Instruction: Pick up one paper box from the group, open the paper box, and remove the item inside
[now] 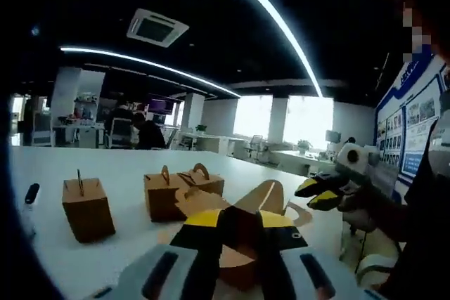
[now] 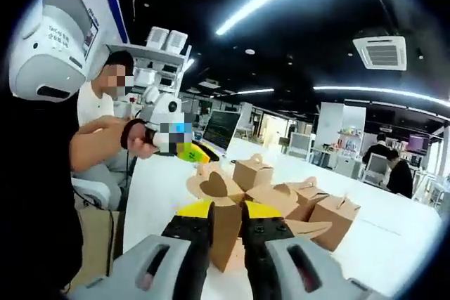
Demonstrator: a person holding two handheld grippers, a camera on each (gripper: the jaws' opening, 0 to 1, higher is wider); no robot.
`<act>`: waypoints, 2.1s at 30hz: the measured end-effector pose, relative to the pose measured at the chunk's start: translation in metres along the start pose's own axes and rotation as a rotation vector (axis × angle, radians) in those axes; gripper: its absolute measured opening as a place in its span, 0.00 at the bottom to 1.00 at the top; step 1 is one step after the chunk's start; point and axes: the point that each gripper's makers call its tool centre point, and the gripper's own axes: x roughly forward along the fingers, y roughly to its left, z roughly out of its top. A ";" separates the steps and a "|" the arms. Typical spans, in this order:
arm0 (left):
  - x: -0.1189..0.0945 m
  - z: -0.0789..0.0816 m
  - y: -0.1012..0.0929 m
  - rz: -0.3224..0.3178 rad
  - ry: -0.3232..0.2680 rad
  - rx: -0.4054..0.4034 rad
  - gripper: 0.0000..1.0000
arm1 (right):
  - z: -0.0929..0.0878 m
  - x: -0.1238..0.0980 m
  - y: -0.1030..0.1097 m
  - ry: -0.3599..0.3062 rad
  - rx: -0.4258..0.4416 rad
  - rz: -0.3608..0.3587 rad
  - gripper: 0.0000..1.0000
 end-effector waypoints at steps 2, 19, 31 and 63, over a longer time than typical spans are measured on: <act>-0.001 -0.001 -0.001 0.008 0.005 0.010 0.20 | 0.004 -0.001 0.001 -0.023 0.026 0.005 0.17; 0.007 0.019 0.004 -0.023 0.132 0.245 0.25 | 0.001 -0.015 -0.011 -0.065 0.083 -0.047 0.17; 0.032 0.020 -0.002 -0.393 0.534 0.801 0.24 | -0.004 -0.019 -0.012 -0.085 0.106 -0.053 0.17; 0.086 -0.091 -0.014 -1.125 0.973 1.606 0.21 | -0.016 -0.046 -0.031 -0.133 0.190 -0.129 0.17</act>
